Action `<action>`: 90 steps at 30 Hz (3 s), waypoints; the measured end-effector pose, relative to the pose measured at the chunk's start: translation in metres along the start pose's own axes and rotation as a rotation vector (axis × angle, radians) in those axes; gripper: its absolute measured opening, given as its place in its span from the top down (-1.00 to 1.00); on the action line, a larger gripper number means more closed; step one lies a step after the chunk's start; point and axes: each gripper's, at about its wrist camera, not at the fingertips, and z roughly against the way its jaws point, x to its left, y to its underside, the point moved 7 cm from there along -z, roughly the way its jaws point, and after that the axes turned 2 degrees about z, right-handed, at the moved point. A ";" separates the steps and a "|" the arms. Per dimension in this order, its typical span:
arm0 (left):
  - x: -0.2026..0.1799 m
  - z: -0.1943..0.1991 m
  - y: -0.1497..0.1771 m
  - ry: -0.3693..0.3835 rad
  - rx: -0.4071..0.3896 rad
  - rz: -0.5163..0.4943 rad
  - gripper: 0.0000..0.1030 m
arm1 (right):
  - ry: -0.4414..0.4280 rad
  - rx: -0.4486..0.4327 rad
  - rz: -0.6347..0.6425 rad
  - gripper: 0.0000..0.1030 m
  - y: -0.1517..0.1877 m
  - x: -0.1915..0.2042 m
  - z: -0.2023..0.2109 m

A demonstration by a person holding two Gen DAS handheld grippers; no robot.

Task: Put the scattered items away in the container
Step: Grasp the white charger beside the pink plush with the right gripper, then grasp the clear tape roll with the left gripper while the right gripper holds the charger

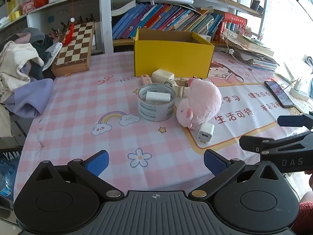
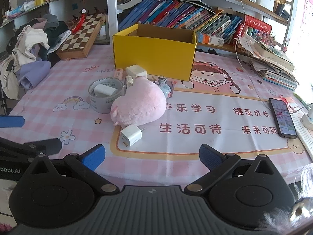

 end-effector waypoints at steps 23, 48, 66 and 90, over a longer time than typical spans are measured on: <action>0.009 -0.024 -0.015 -0.024 0.024 0.050 -1.00 | -0.115 0.068 0.090 -0.34 -0.025 0.014 -0.048; 0.007 -0.070 -0.031 -0.062 0.080 0.074 -0.98 | -0.253 0.261 0.179 0.13 -0.031 0.022 -0.127; -0.005 -0.128 -0.068 -0.089 0.035 0.029 -0.98 | -0.132 0.159 0.123 0.13 -0.045 -0.048 -0.107; -0.010 -0.165 -0.083 -0.092 0.072 -0.015 -0.64 | -0.122 0.103 0.144 0.13 -0.065 -0.075 -0.101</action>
